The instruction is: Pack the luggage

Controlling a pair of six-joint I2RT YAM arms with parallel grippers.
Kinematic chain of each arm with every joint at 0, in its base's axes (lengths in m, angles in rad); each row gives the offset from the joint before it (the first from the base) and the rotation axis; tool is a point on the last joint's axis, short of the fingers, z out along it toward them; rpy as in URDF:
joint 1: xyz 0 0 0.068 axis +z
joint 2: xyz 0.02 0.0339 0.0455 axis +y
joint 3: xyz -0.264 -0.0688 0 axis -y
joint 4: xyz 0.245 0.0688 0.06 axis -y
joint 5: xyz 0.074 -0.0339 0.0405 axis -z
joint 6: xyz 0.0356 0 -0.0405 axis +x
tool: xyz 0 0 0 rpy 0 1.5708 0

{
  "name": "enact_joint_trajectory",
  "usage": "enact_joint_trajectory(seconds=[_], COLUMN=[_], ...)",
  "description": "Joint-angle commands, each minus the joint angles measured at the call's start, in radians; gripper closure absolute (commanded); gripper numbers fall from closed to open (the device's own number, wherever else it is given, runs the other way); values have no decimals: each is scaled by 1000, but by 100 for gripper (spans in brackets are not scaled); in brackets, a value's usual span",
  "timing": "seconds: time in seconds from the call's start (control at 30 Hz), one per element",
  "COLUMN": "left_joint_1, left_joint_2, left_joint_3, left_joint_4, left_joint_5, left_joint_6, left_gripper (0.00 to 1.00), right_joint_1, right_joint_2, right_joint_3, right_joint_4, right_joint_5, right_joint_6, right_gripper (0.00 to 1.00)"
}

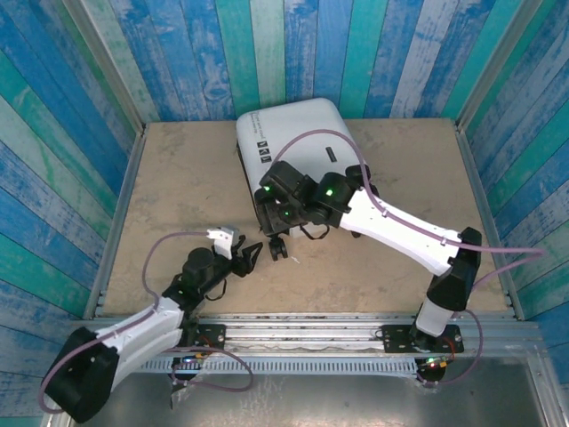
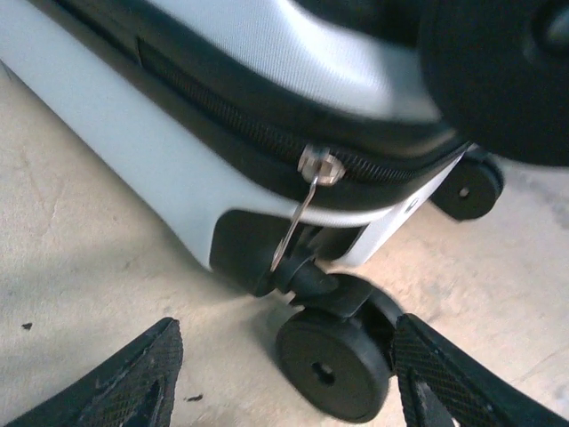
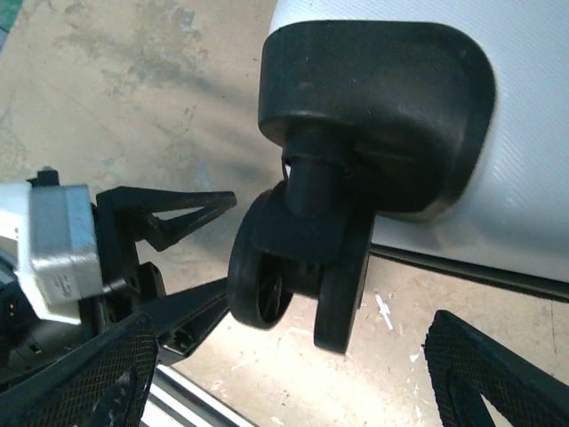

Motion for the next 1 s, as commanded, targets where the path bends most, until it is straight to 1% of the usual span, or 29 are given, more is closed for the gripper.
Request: enact_joint_trajectory(seconds=[0.0,0.13,0.27,0.4,0.47,0.53,0.6,0.63,0.67,0.7,0.9,0.97], left_joint_1=[-5,-7,-8,-8,-9,-8,-8,-8,-8,-8,-9,-9], left_joint_2=[78,159,173,191,227,269,315,340,361,377,461,458], left_joint_3=[22,49,55,78,95,96,97,101,107,116,103,102], left_joint_4=[130,174,234,239,242,280,322,340,354,355,478,487], left_joint_5=[-7,-1,22,24,38,59,67,66,73,79,15,9], left_joint_6=[101,174,239,291,312,316,316,318,319,329,306,310], left_gripper=[35,37,37,37,38,38,41,44,51,54,58,62], right_joint_1=[6,6,3,-8,-10,-12,-11,-14,-15,-16,-33,-37], right_joint_2=[59,98,125,140,145,148,148,150,150,148,139,135], right_joint_3=[27,42,61,65,65,64,59,59,58,58,45,38], right_joint_4=[-57,-56,-57,-56,-56,-56,-54,-54,-54,-54,-54,-54], right_joint_5=[57,66,71,70,70,69,68,69,71,72,73,72], right_joint_6=[20,10,-9,-18,-22,-26,-28,-29,-30,-30,-33,-32], right_gripper=[20,23,28,35,38,40,43,45,47,48,61,64])
